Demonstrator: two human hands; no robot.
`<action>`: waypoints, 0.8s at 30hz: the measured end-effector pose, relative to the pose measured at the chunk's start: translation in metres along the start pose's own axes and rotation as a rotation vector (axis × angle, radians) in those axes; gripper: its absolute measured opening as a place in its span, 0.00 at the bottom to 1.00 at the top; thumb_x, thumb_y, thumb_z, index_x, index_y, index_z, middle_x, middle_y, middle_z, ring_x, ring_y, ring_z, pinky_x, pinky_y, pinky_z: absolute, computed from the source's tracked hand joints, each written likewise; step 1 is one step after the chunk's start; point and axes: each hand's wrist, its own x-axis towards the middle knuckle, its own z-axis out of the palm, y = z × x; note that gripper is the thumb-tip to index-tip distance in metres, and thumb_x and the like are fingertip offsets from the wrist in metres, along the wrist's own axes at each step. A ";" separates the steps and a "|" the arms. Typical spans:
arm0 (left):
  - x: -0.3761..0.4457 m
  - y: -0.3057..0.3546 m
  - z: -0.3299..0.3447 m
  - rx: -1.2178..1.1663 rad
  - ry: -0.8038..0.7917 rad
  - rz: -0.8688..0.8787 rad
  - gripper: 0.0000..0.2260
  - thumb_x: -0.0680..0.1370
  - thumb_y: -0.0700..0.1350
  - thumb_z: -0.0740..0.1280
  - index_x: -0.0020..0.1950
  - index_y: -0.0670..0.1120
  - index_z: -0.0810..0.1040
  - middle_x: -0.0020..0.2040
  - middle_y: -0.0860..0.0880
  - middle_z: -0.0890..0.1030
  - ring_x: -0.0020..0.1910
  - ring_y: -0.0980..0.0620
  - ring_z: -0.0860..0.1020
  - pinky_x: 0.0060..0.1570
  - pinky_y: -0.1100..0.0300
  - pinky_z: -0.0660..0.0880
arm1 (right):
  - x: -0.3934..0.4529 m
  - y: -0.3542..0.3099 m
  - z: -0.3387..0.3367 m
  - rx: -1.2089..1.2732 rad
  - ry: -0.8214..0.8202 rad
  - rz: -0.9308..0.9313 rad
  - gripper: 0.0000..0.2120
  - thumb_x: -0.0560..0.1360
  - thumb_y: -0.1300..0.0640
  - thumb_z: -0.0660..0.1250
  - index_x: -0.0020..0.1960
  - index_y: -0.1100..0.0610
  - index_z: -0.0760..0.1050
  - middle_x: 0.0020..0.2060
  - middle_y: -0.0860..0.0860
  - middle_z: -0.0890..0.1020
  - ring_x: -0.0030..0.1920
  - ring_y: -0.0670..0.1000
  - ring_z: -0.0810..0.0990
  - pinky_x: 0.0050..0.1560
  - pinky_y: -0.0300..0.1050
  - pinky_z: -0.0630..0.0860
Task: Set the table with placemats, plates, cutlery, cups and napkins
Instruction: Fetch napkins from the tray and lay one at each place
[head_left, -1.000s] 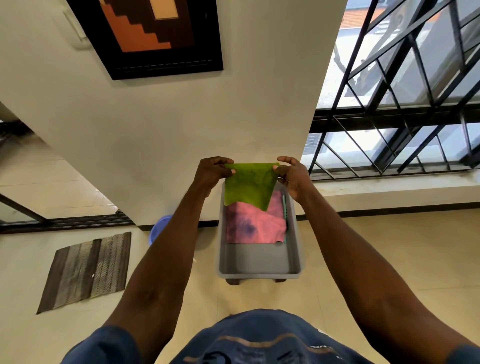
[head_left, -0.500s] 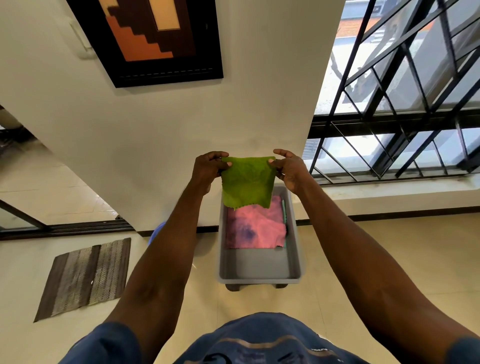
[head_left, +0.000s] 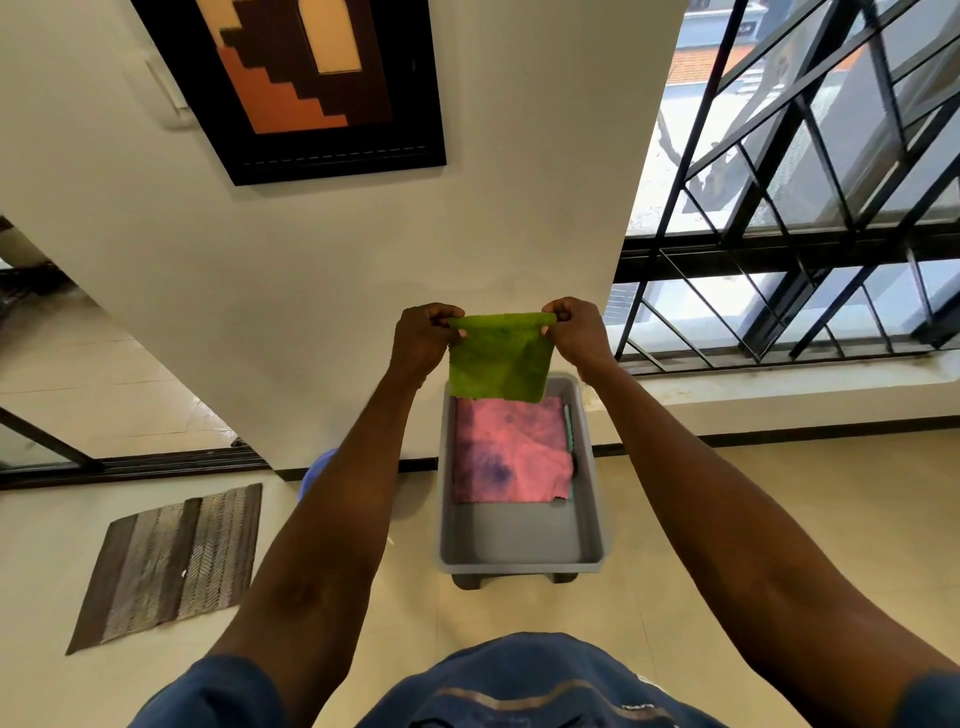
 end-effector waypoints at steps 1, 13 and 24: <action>-0.001 0.000 0.001 0.043 -0.002 0.027 0.10 0.70 0.30 0.72 0.48 0.41 0.82 0.38 0.48 0.80 0.41 0.50 0.77 0.44 0.60 0.75 | -0.001 0.000 0.000 -0.038 0.012 -0.014 0.10 0.70 0.70 0.66 0.45 0.57 0.79 0.40 0.53 0.80 0.45 0.53 0.78 0.45 0.47 0.75; -0.006 0.009 0.007 -0.160 -0.041 -0.049 0.02 0.80 0.44 0.66 0.49 0.49 0.75 0.50 0.47 0.78 0.42 0.54 0.75 0.36 0.60 0.71 | -0.013 -0.001 -0.001 0.189 -0.039 0.098 0.11 0.80 0.48 0.62 0.47 0.56 0.71 0.40 0.54 0.75 0.42 0.53 0.75 0.42 0.51 0.76; -0.049 -0.043 0.033 -0.635 -0.209 -0.622 0.23 0.79 0.36 0.65 0.74 0.47 0.67 0.55 0.46 0.80 0.49 0.47 0.80 0.45 0.53 0.76 | -0.068 0.045 0.002 0.815 -0.148 0.605 0.07 0.76 0.55 0.68 0.50 0.59 0.78 0.47 0.60 0.83 0.43 0.59 0.83 0.43 0.54 0.82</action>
